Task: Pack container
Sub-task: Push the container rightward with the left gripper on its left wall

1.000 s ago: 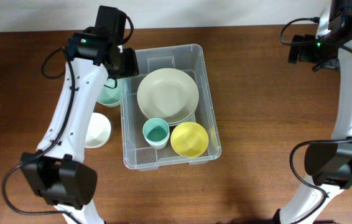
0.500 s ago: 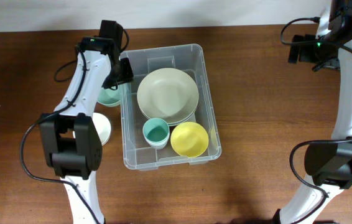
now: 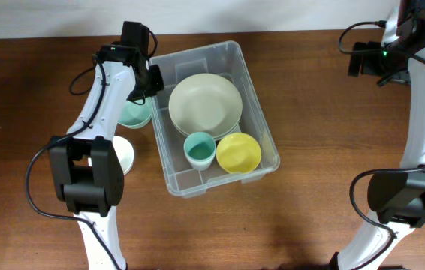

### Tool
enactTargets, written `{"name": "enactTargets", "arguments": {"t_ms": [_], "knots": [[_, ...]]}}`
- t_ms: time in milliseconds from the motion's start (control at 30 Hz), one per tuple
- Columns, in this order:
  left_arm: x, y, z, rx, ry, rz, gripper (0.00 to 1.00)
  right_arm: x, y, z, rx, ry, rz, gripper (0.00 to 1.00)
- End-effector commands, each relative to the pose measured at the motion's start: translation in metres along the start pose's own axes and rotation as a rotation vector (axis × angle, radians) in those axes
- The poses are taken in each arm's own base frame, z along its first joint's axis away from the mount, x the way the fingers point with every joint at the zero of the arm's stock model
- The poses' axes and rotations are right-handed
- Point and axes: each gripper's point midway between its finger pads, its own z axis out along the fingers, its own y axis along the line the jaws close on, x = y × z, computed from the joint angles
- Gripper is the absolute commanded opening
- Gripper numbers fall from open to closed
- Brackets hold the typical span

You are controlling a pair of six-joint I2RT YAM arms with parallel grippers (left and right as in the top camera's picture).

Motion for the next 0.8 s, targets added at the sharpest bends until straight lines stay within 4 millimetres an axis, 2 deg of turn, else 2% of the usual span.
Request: {"name": "enactTargets", "arguments": {"t_ms": [0,100,567,767], "knots": [[-0.008,0.001,-0.002,0.000,-0.034,-0.016,0.09,0.000,-0.003,0.000,0.007,0.000,0.001,0.99],[-0.012,-0.001,-0.002,0.006,-0.049,-0.016,0.09,0.000,-0.003,0.000,0.007,0.000,0.001,0.99],[-0.038,-0.011,-0.005,0.027,-0.158,0.251,0.09,0.000,-0.003,0.000,0.007,0.000,0.001,0.99],[-0.046,-0.014,-0.007,0.031,-0.195,0.307,0.09,0.000,-0.003,0.000,0.007,0.000,0.001,0.99]]}}
